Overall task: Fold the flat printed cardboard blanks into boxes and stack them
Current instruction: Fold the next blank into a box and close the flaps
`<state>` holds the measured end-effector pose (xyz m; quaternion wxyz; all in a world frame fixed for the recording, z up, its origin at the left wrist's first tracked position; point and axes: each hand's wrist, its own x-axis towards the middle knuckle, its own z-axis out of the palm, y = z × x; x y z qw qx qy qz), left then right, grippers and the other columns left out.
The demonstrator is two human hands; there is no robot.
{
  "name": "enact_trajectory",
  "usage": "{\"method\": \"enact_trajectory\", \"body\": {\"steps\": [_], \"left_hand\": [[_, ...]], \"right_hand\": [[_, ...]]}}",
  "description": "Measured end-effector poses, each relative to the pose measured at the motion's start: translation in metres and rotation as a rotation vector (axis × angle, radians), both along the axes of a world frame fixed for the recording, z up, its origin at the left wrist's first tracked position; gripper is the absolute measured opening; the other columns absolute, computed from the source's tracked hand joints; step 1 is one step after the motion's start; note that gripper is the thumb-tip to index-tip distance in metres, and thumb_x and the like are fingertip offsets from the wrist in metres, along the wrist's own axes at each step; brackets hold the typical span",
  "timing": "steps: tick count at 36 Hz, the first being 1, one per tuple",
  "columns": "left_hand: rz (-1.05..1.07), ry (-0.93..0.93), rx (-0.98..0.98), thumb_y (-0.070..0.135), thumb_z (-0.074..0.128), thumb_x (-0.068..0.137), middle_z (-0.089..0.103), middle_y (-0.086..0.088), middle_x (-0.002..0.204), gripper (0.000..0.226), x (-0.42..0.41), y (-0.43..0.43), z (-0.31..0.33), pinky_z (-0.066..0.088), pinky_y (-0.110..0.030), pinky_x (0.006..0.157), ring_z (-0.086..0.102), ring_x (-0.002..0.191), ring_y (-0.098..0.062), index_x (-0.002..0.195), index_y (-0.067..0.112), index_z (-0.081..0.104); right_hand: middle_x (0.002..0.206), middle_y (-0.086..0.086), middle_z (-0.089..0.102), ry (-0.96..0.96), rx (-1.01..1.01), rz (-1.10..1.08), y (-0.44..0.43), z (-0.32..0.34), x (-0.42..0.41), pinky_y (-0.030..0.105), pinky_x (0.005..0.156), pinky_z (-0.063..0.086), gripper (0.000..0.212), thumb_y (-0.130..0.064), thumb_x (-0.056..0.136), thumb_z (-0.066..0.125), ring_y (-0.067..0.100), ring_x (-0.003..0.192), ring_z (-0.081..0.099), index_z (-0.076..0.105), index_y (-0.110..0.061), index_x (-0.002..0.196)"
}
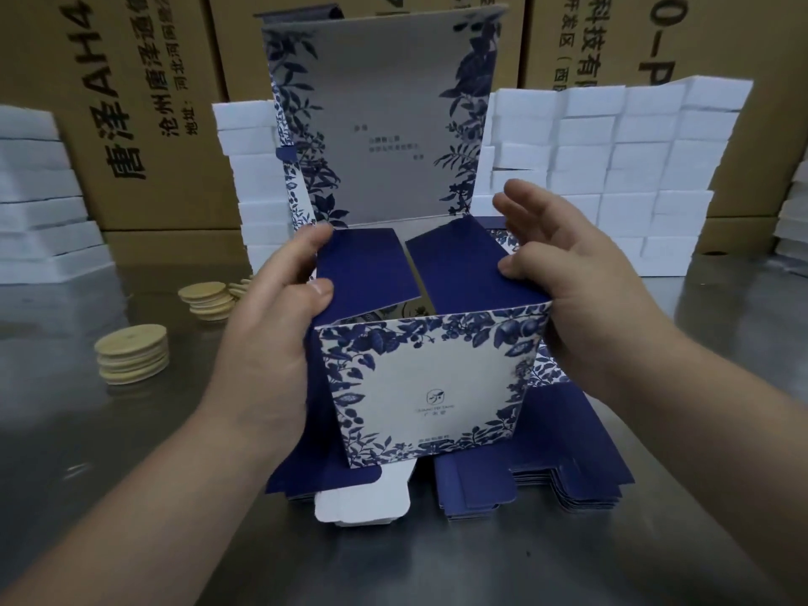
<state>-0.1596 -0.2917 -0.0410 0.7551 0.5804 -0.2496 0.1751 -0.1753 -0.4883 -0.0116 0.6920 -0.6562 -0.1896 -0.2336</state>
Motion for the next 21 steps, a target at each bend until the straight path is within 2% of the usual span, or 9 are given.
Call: {"method": "enact_trajectory", "body": {"steps": [4,7,9,12,16,19,21], "left_hand": [[-0.036,0.013,-0.033,0.024,0.047,0.067,0.055,0.029,0.124,0.046,0.0002,-0.0023,-0.0012,0.042,-0.032,0.100,0.051,0.119,0.000,0.106,0.047,0.051],[-0.101,0.001,-0.057,0.019,0.041,0.070,0.058,0.030,0.119,0.048,-0.0018,-0.0036,-0.0010,0.051,-0.023,0.085,0.056,0.113,0.002,0.109,0.044,0.051],[-0.127,0.002,-0.079,0.016,0.040,0.069,0.059,0.028,0.119,0.051,-0.0030,-0.0036,-0.0007,0.052,-0.024,0.083,0.058,0.112,-0.002,0.112,0.042,0.051],[-0.149,0.015,-0.097,0.014,0.039,0.067,0.059,0.026,0.120,0.057,-0.0041,-0.0034,0.0009,0.054,-0.025,0.080,0.060,0.110,-0.005,0.118,0.038,0.049],[-0.174,0.015,-0.082,0.012,0.037,0.066,0.063,0.025,0.115,0.063,-0.0055,-0.0023,0.0018,0.054,-0.022,0.074,0.063,0.105,-0.004,0.125,0.033,0.047],[-0.148,0.013,-0.042,0.013,0.038,0.065,0.061,0.025,0.119,0.062,-0.0043,0.0006,0.0015,0.050,-0.031,0.090,0.055,0.118,-0.006,0.121,0.037,0.050],[-0.143,0.022,-0.039,0.014,0.039,0.065,0.059,0.022,0.122,0.061,-0.0022,0.0022,0.0014,0.045,-0.036,0.096,0.052,0.121,-0.009,0.119,0.039,0.052]], "right_hand": [[0.128,-0.024,0.049,0.034,-0.039,0.015,-0.0006,-0.0018,-0.0009,0.011,0.085,0.040,0.072,-0.012,0.061,0.046,-0.011,0.116,0.043,0.044,-0.038,0.128],[0.120,-0.031,0.052,0.026,-0.040,0.066,-0.0006,-0.0013,-0.0022,0.016,0.095,0.039,0.066,-0.011,0.060,0.042,-0.017,0.115,0.043,0.046,-0.041,0.118],[0.116,-0.034,0.052,0.011,-0.059,0.077,-0.0007,-0.0014,-0.0024,0.014,0.095,0.040,0.064,-0.010,0.060,0.040,-0.020,0.112,0.043,0.044,-0.044,0.113],[0.116,-0.035,0.050,-0.007,-0.069,0.092,-0.0008,-0.0007,-0.0026,0.006,0.087,0.041,0.066,-0.009,0.059,0.039,-0.020,0.112,0.044,0.042,-0.045,0.115],[0.119,-0.032,0.048,-0.034,-0.065,0.066,0.0002,-0.0018,-0.0021,0.003,0.087,0.040,0.066,-0.011,0.059,0.039,-0.011,0.124,0.040,0.040,-0.045,0.115],[0.121,-0.032,0.048,-0.053,-0.077,0.063,0.0009,-0.0026,-0.0021,0.003,0.083,0.041,0.065,-0.011,0.060,0.039,-0.009,0.127,0.040,0.041,-0.047,0.114],[0.121,-0.031,0.050,-0.064,-0.080,0.075,0.0016,-0.0026,-0.0021,0.003,0.082,0.042,0.064,-0.009,0.061,0.039,-0.010,0.125,0.041,0.045,-0.047,0.113]]}}
